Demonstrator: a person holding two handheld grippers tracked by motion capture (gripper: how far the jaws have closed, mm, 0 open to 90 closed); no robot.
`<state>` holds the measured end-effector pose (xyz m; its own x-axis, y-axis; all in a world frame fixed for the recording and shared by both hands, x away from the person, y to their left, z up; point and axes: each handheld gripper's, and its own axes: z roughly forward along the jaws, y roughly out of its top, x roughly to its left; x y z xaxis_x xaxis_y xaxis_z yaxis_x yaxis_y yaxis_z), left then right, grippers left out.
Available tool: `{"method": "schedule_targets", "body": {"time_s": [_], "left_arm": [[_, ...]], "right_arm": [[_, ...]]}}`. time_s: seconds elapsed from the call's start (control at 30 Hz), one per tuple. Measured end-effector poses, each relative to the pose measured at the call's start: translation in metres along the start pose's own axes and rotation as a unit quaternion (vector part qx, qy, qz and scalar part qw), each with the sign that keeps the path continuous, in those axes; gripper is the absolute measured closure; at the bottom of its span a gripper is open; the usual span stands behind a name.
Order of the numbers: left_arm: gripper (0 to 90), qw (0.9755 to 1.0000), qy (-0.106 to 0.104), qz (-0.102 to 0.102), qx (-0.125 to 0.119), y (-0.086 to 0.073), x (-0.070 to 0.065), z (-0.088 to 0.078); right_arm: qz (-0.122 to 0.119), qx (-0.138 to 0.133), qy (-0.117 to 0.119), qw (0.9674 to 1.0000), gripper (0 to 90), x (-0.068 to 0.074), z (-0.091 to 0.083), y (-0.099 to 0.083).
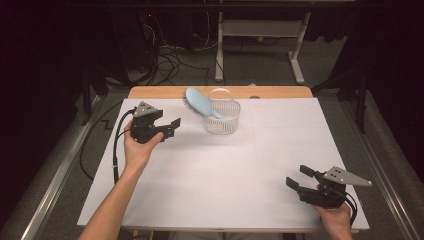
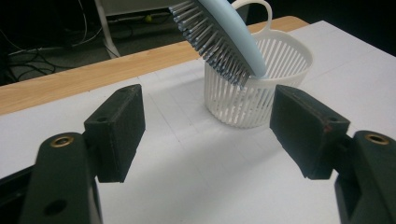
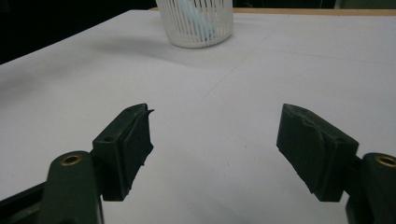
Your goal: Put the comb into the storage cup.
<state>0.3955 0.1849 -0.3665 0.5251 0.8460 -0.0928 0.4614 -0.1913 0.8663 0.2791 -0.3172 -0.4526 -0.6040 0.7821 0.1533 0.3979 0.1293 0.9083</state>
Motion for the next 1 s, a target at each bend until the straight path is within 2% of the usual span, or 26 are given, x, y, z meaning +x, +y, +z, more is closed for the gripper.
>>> {"method": "schedule_targets", "body": {"time_s": [1.0], "left_arm": [[27.5,1.0,0.001,0.005,-0.008,-0.012,-0.001,-0.01]], "right_arm": [[0.0,-0.001,-0.001,1.0,26.6,0.0,0.0,0.0]]}}
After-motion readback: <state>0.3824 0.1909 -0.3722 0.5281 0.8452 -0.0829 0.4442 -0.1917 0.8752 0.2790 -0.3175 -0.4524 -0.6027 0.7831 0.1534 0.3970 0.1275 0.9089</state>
